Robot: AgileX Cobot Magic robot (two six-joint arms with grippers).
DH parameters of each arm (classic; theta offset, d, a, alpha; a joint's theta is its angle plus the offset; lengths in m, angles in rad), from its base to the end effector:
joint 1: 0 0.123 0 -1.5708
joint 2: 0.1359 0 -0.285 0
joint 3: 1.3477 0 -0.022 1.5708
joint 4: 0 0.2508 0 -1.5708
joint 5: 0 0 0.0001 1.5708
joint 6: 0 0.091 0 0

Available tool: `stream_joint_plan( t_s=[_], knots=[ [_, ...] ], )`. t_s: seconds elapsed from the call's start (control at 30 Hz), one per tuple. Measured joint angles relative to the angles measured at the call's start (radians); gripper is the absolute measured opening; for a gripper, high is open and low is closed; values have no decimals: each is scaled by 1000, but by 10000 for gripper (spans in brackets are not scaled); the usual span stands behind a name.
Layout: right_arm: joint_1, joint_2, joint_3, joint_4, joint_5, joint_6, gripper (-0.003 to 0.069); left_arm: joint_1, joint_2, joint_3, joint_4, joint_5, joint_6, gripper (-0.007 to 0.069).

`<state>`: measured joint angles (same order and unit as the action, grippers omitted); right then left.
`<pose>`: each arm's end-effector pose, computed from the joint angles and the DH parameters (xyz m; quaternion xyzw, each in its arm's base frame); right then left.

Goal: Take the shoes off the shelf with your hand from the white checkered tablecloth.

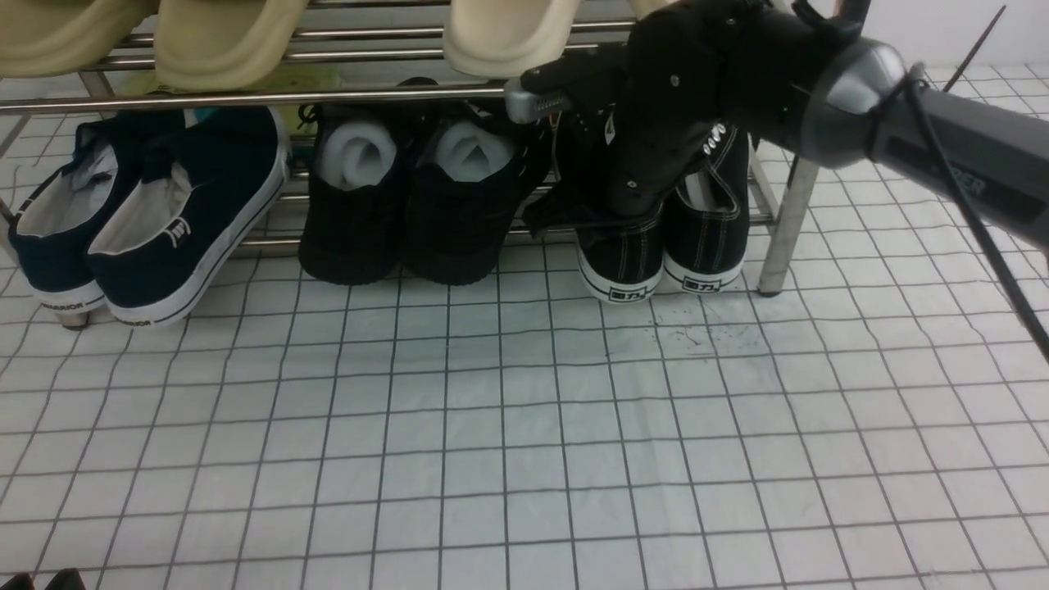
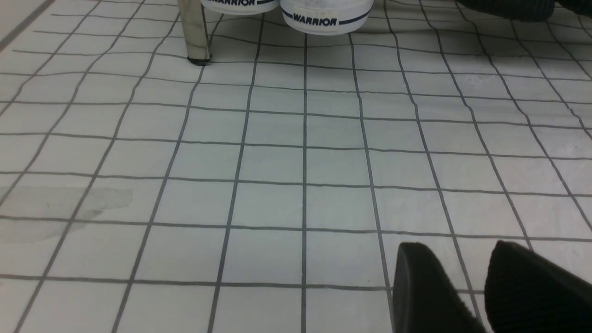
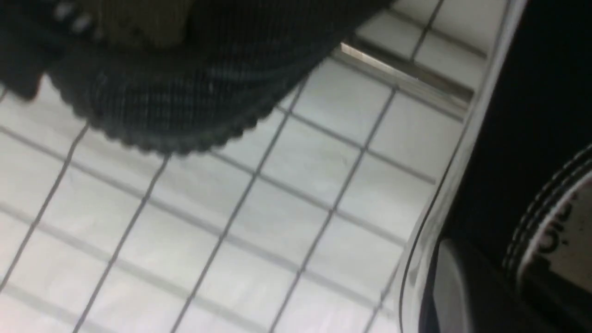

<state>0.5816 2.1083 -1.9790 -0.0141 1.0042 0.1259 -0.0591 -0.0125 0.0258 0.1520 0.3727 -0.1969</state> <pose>0.3973 0.2599 0.2784 -0.2202 0.9403 0.0835 0.2455 0.0528 0.0019 0.1720 -0.0149 0.8030 -0.0119 0.5956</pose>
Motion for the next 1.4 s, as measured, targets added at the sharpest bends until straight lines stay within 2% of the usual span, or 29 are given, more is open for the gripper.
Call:
stream_joint_plan(
  t_s=[0.23,0.5,0.73,0.93,1.07,1.1,1.2,1.37,1.4],
  knots=[
    [60,-198,3,47,247,0,4,0,0,0,0,0,0,239],
    [134,-362,104,79,261,6,4,1,0,0,0,0,0,239],
    [297,-569,464,100,254,140,8,1,0,0,0,0,0,239],
    [330,-565,668,94,67,228,13,1,0,0,0,0,0,239],
    [330,-530,698,43,-51,252,16,1,0,0,0,0,0,239],
    [330,-507,698,0,-128,273,18,1,0,0,0,0,0,239],
    [330,-470,698,-61,-216,318,26,1,0,0,0,0,0,239],
    [330,-396,698,-123,-288,391,117,1,0,0,0,0,0,239],
    [330,-367,698,-132,-308,403,185,1,0,0,0,0,0,239]
  ],
)
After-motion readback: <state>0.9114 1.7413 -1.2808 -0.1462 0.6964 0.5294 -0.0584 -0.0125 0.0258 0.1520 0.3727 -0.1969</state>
